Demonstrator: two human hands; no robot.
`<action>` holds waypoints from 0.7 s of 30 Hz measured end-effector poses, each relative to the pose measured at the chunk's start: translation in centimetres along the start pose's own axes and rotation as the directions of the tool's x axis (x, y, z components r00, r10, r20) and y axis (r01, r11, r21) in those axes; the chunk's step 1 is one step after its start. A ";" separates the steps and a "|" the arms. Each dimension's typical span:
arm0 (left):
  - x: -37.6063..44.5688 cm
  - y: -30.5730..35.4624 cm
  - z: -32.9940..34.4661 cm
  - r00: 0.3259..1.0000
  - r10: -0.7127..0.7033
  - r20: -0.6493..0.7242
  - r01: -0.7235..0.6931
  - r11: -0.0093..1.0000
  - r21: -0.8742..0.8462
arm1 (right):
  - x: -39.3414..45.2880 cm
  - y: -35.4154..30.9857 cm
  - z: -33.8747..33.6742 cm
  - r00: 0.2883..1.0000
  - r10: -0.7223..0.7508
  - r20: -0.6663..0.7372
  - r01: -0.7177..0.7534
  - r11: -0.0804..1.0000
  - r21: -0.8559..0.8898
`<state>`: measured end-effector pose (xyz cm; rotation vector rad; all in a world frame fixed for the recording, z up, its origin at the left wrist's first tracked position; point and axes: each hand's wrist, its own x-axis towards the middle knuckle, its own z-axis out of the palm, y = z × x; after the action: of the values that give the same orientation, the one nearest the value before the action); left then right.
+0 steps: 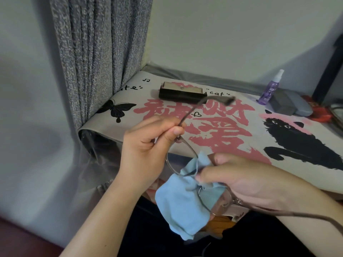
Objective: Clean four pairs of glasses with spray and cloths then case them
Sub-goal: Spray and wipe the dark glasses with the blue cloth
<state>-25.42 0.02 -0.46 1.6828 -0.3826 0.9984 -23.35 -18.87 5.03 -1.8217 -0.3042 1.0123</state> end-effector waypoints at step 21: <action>0.0 -0.1 0.5 0.977 -0.211 -0.040 0.196 0.953 -0.230 | 0.2 1.6 -0.8 0.955 -0.253 0.155 0.272 0.955 -0.121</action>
<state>-25.15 -0.38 -0.57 1.4494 -0.2628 0.8217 -22.97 -20.02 3.64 -1.7807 -0.7006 0.9482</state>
